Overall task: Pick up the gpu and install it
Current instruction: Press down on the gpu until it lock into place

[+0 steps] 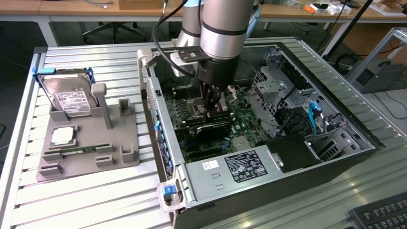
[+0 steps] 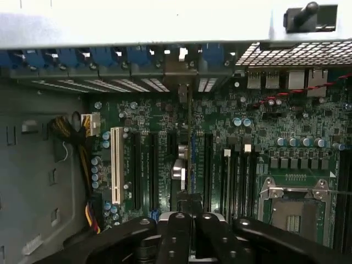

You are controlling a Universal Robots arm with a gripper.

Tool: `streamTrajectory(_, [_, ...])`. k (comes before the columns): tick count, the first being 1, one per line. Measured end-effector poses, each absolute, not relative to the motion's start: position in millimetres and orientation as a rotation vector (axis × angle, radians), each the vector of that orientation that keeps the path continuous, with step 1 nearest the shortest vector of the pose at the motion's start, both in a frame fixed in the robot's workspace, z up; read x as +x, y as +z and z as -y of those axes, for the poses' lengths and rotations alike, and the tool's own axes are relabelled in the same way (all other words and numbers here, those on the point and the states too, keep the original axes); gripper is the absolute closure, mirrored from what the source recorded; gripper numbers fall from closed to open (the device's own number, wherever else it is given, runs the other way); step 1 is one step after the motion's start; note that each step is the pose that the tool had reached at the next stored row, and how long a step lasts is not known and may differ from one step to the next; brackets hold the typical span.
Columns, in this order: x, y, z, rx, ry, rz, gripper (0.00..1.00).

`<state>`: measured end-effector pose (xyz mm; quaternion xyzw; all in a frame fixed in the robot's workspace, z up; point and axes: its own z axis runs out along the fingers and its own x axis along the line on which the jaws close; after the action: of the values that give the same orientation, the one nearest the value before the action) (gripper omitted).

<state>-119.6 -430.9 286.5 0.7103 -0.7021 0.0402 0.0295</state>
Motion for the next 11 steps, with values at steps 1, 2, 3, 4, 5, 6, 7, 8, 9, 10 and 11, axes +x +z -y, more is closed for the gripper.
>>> streamTrajectory(1, [-116.6,287.1,431.0,2.190,0.122,2.164,0.89])
streamTrajectory(2, [-112.2,287.5,431.3,2.188,0.119,2.163,0.89])
streamTrajectory(3, [-108.0,287.6,431.6,2.187,0.115,2.161,0.89])
streamTrajectory(4, [-100.3,287.6,431.8,2.185,0.106,2.159,0.89])
streamTrajectory(5, [-90.2,287.6,431.9,2.183,0.095,2.155,0.89])
streamTrajectory(6, [-84.2,287.6,431.9,2.181,0.088,2.153,0.89])
streamTrajectory(7, [-75.9,287.6,431.9,2.178,0.080,2.149,0.89])
streamTrajectory(8, [-72.9,287.6,431.9,2.177,0.077,2.148,0.89])
streamTrajectory(9, [-70.5,287.6,431.9,2.176,0.075,2.147,0.89])
streamTrajectory(10, [-68.8,287.7,431.9,2.176,0.074,2.147,0.89])
streamTrajectory(11, [-68.1,287.7,432.0,2.176,0.074,2.146,0.89])
